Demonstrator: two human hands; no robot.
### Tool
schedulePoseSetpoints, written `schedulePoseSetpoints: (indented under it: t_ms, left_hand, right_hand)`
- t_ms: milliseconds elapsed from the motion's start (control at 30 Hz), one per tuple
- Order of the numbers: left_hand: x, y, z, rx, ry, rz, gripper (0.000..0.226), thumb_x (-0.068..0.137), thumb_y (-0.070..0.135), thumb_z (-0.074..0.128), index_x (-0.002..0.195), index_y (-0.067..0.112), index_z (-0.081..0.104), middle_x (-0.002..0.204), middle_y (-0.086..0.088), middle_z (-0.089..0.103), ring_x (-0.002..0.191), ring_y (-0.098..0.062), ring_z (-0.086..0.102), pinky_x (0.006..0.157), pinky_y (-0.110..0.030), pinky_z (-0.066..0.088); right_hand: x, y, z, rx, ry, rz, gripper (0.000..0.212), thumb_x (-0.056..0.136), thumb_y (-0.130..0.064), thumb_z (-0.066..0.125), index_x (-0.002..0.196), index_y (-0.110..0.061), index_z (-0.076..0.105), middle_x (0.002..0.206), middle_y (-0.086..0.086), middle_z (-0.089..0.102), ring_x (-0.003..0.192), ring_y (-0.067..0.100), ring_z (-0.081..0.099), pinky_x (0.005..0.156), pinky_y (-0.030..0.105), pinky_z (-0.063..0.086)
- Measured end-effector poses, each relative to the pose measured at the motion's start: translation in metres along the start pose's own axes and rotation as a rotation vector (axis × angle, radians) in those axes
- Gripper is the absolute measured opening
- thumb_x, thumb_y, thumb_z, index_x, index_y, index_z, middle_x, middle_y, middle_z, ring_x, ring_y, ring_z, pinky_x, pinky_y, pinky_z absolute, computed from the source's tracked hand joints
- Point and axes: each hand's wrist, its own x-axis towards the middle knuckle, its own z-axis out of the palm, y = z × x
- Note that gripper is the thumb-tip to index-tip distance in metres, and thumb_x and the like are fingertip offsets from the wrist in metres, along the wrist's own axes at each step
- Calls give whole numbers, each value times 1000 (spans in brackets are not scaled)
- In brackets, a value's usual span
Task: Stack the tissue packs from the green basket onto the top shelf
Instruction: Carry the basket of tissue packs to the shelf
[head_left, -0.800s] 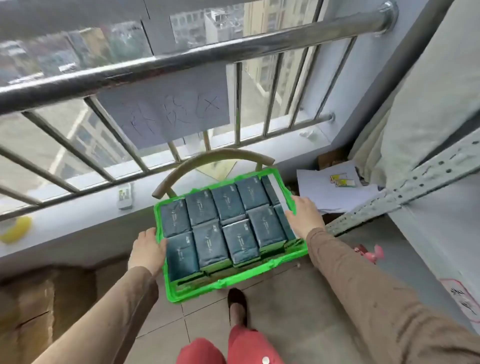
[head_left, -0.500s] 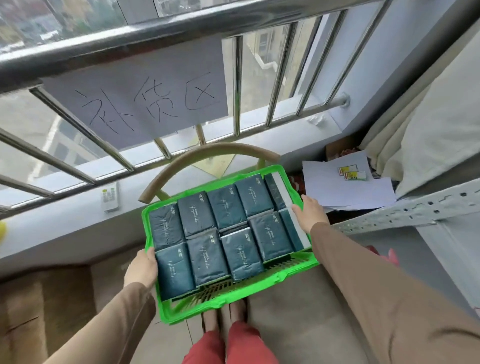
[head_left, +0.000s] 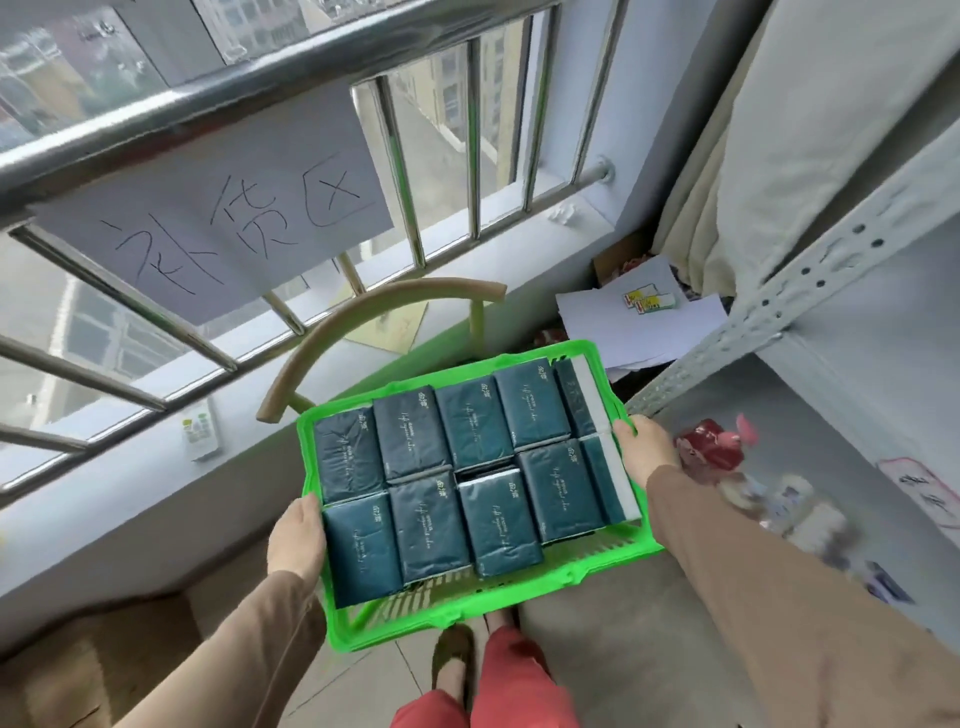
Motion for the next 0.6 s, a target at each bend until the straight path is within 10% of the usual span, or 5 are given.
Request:
schedulePoseSetpoints:
  t_ms: [200, 600]
  left_hand:
    - [-41, 32, 16, 122, -111, 248, 41, 104, 27, 33, 83, 2, 57, 92, -18, 63, 89, -31, 55, 79, -39, 38]
    - [-260, 65, 169, 478, -484, 764, 35, 104, 23, 43, 79, 1, 51, 98, -35, 61, 94, -45, 57, 74, -41, 33]
  right_hand:
    - [-117, 113, -22, 199, 170, 240, 39, 104, -35, 46, 130, -9, 57, 133, 22, 59, 118, 37, 57, 94, 39, 44]
    - [-429, 397, -30, 580, 497, 756, 39, 104, -33, 44, 105, 3, 60, 116, 30, 62, 108, 41, 58, 85, 40, 43]
